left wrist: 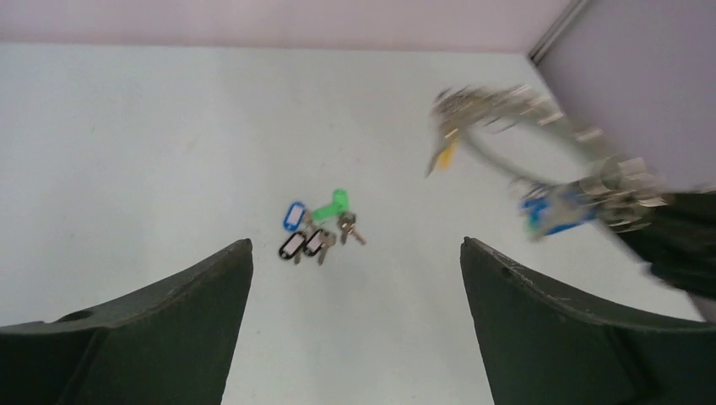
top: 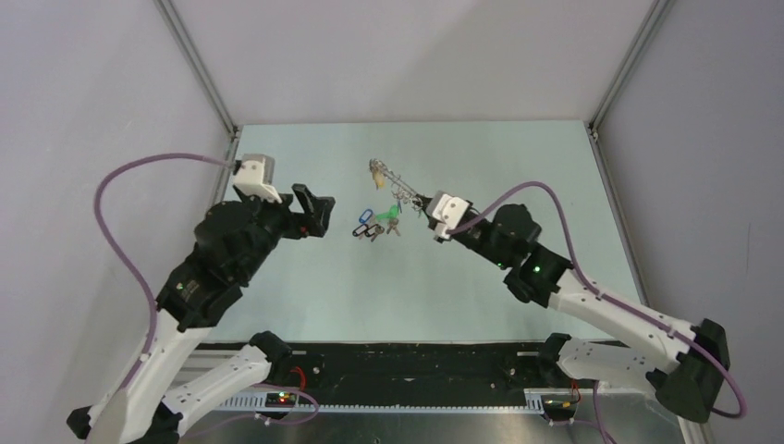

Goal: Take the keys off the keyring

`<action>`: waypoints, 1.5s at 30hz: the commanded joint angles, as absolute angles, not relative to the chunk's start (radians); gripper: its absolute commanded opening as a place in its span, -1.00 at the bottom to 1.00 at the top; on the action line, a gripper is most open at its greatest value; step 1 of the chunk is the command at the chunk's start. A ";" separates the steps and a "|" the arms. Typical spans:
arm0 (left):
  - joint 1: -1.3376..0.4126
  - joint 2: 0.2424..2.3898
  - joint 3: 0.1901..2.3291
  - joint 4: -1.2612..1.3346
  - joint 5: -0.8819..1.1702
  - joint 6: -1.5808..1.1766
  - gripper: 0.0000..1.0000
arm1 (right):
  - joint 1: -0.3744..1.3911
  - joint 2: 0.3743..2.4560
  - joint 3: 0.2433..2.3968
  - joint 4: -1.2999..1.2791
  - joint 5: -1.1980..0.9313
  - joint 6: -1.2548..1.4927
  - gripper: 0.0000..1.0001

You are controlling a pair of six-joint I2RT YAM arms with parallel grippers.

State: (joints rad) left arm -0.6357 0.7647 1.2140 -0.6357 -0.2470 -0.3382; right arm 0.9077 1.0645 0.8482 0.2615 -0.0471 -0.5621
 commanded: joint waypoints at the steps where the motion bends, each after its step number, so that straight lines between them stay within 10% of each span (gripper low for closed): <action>1: -0.624 0.749 1.047 -0.473 -0.287 -0.290 0.91 | 0.864 0.958 0.865 0.308 -0.226 -0.656 -1.00; 10: -0.624 0.647 0.700 0.133 0.061 -0.107 0.83 | 0.724 0.843 0.887 0.248 -0.496 -0.659 -1.00; 27: -0.649 0.842 0.774 0.293 0.238 -0.002 0.71 | 0.697 0.871 0.916 0.231 -0.540 -0.648 -1.00; 45: -0.649 0.927 0.825 0.310 0.257 -0.006 -0.30 | 0.693 0.858 0.915 0.212 -0.548 -0.641 -1.00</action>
State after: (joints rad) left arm -0.6437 0.9333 0.8009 0.2714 0.2504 -0.0174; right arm 0.6968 0.8761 0.8570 0.1493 -0.5434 -0.6472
